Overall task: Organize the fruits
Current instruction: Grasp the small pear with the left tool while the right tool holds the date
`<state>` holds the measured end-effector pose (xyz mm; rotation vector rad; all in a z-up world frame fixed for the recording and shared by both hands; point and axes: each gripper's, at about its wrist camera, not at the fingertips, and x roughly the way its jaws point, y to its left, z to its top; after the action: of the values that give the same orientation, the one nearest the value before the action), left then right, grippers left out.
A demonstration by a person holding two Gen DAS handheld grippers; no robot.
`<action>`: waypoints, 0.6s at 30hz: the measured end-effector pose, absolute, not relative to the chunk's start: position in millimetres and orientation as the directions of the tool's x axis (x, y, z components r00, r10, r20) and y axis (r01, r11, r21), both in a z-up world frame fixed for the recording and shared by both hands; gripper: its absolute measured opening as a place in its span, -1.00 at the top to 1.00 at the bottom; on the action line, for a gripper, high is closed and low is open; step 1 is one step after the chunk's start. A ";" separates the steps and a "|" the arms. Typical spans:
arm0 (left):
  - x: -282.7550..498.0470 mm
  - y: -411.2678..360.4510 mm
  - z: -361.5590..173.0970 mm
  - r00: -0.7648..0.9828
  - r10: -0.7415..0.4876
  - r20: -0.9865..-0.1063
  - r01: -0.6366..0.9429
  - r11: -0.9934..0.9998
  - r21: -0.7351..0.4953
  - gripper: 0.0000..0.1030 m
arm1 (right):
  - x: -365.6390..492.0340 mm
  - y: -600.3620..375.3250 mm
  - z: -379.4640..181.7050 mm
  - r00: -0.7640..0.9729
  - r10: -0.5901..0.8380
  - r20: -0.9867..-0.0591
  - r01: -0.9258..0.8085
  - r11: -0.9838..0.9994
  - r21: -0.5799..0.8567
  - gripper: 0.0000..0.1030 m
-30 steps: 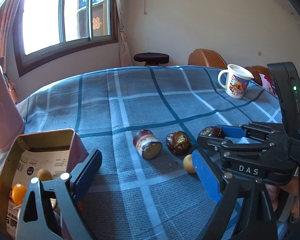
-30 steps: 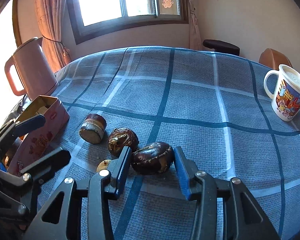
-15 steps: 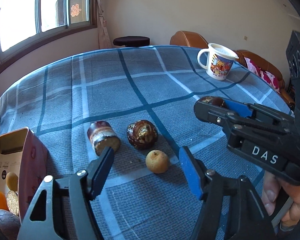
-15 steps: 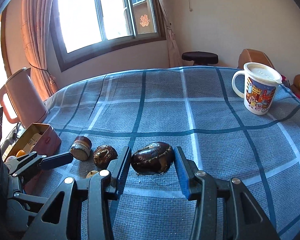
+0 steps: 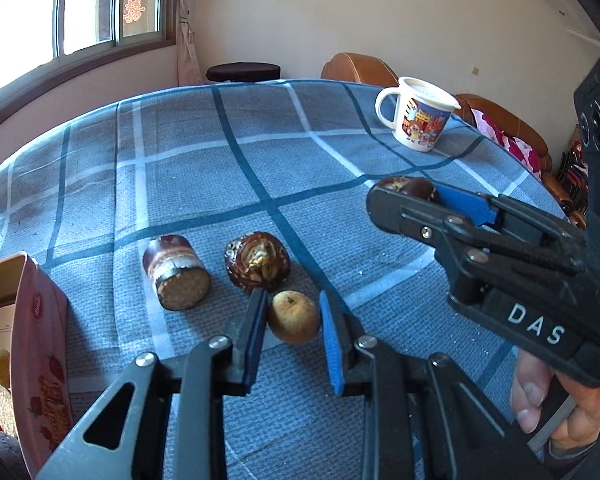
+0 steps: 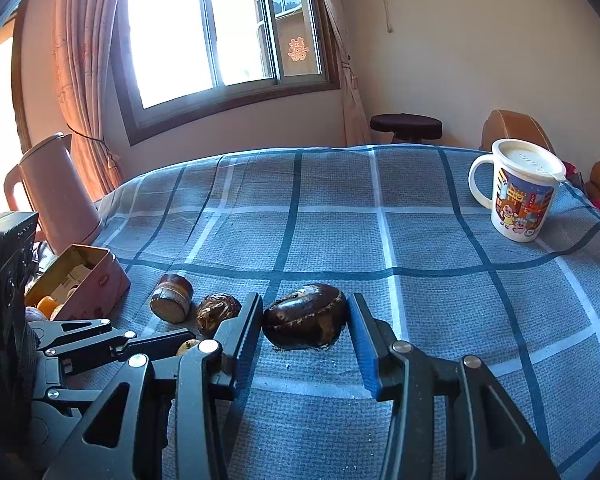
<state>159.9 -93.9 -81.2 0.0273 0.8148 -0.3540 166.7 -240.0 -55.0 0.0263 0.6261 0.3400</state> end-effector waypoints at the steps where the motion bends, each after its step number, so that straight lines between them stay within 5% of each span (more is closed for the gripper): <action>1: 158.5 -92.1 -79.9 0.639 -0.299 -0.709 0.315 0.942 -0.114 0.45 | 165.4 -240.3 -54.4 0.760 0.321 -0.565 -0.305 0.944 0.126 0.11; 18: 141.3 -73.2 -62.9 0.744 -0.291 -0.601 0.265 0.955 -0.133 0.45 | 148.7 -239.5 -44.2 0.807 0.342 -0.482 -0.336 0.936 0.101 0.11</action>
<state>141.3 -73.2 -62.9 -0.0400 0.6648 -0.3047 148.7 -239.5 -44.2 0.0113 0.5176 0.3626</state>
